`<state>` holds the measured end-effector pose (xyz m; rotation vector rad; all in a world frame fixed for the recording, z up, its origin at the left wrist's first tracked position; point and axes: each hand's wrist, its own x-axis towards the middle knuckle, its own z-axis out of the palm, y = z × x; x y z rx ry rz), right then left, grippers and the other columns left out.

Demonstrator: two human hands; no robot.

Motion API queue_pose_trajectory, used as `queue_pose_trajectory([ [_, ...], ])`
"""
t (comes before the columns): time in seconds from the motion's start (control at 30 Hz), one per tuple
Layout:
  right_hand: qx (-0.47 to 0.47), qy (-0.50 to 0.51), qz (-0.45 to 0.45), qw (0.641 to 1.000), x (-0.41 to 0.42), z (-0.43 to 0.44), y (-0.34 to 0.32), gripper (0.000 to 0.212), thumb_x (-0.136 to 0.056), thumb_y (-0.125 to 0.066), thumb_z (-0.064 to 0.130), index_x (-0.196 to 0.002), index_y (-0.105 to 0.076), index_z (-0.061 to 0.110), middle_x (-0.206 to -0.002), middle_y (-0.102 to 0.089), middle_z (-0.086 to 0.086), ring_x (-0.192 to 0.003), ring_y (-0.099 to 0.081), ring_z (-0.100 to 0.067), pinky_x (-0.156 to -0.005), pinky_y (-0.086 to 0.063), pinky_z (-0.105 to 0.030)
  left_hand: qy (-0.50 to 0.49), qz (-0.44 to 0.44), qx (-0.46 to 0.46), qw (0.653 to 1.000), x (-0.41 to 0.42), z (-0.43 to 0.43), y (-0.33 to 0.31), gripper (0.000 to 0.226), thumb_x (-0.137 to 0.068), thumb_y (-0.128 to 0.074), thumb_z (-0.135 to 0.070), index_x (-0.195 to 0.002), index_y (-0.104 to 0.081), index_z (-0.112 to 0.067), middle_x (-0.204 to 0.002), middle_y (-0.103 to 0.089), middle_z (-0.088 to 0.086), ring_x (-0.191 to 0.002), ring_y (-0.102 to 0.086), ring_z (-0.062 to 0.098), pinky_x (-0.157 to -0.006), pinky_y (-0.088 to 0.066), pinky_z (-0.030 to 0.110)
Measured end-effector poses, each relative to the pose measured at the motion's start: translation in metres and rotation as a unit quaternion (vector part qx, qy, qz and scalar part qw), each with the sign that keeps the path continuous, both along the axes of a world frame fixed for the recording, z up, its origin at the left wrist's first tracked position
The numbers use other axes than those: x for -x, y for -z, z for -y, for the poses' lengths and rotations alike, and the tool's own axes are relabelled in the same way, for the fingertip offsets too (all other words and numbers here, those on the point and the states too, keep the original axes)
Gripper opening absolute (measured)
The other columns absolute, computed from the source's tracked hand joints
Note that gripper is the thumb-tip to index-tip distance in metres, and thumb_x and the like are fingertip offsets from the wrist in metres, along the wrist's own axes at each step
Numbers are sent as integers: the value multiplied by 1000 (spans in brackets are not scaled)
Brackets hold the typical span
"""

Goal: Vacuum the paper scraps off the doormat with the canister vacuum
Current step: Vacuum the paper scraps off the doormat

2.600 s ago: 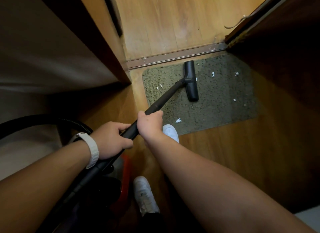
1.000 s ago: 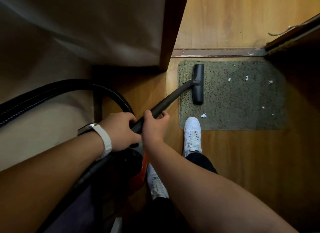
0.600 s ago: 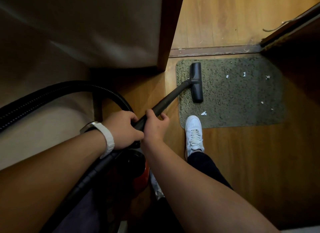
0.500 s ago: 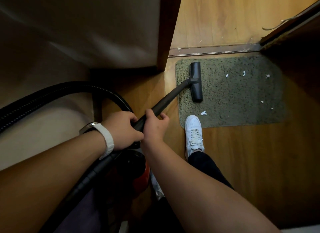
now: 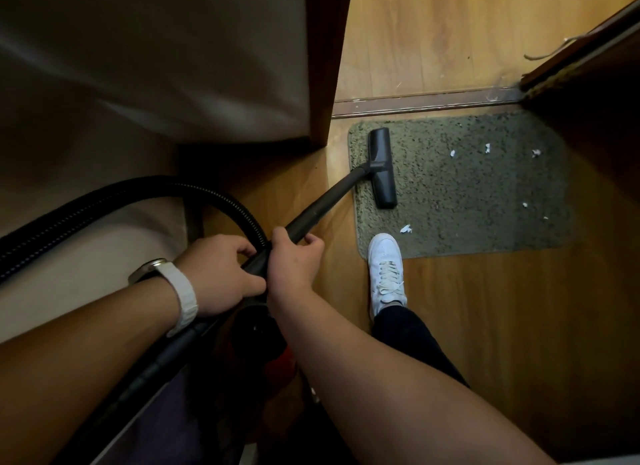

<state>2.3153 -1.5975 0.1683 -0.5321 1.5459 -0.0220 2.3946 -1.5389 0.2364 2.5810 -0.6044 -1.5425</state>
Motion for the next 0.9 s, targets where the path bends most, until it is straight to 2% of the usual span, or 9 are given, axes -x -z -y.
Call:
queue_pose_trajectory([
  [0.07, -1, -5, -3, 1000, 1, 3, 1, 54, -90, -66, 26, -135, -36, 21, -105, -62, -1, -84, -66, -15, -57, -48, -21, 1, -2, 1, 1000, 1, 2, 1, 33, -62, -78, -31, -92, -65, -32, -75, -68, -2, -70, -64, 16, -68, -57, 36],
  [0.13, -3, -9, -6, 1000, 2, 5, 2, 56, -90, -66, 27, -137, -36, 21, -106, -61, -1, -86, -65, -15, -60, -49, -21, 0, -2, 1, 1000, 2, 3, 1, 32, -62, -79, -30, -91, -66, -31, -74, -67, -1, -71, -64, 17, -71, -57, 40],
  [0.23, -4, -17, -13, 1000, 2, 9, 4, 56, -90, -66, 28, -137, -36, 21, -106, -61, 0, -89, -66, -16, -64, -50, -22, -3, -4, -2, 1000, 2, 7, 0, 32, -61, -79, -30, -92, -67, -31, -72, -67, -1, -70, -64, 18, -71, -57, 40],
  [0.37, -2, -24, -19, 1000, 2, 19, 6, 56, -89, -65, 29, -136, -36, 21, -101, -60, 2, -80, -62, -12, -59, -46, -22, -2, -12, -6, 1000, 1, 17, 2, 42, -56, -76, -38, -97, -68, -31, -76, -68, -1, -72, -65, 17, -72, -57, 40],
  [0.5, 12, -11, -29, 999, 5, 34, 13, 53, -87, -66, 27, -132, -39, 18, -101, -62, -2, -77, -62, -13, -58, -46, -26, 0, -22, 3, 1000, 5, 34, 8, 34, -62, -79, -32, -94, -69, -30, -75, -70, -2, -71, -66, 17, -71, -57, 40],
  [0.63, 20, -17, -25, 999, 10, 47, 17, 50, -87, -66, 25, -129, -42, 16, -104, -63, -4, -75, -61, -12, -52, -41, -23, 3, -15, 9, 1000, 10, 46, 12, 23, -65, -79, -28, -84, -66, -34, -70, -69, -5, -68, -66, 14, -70, -58, 37],
  [0.7, 15, -29, -23, 999, 10, 48, 16, 51, -87, -66, 27, -129, -40, 17, -105, -62, -4, -79, -62, -14, -56, -43, -24, -3, -20, 10, 1000, 10, 46, 10, 23, -67, -79, -26, -84, -66, -34, -69, -70, -4, -67, -66, 14, -68, -57, 35],
  [0.83, 9, -51, -13, 999, 6, 37, 13, 53, -85, -66, 29, -128, -37, 19, -101, -62, -3, -83, -64, -18, -71, -55, -35, -4, -26, 15, 1000, 5, 35, 1, 29, -68, -79, -25, -93, -66, -35, -76, -73, -5, -70, -68, 11, -68, -57, 32],
  [0.9, 15, -67, -9, 998, 4, 28, 11, 53, -85, -66, 31, -128, -37, 20, -100, -61, -3, -84, -66, -20, -79, -59, -40, -8, -26, 24, 999, 2, 26, -5, 30, -70, -79, -22, -91, -66, -38, -74, -73, -8, -67, -68, 7, -68, -57, 29],
])
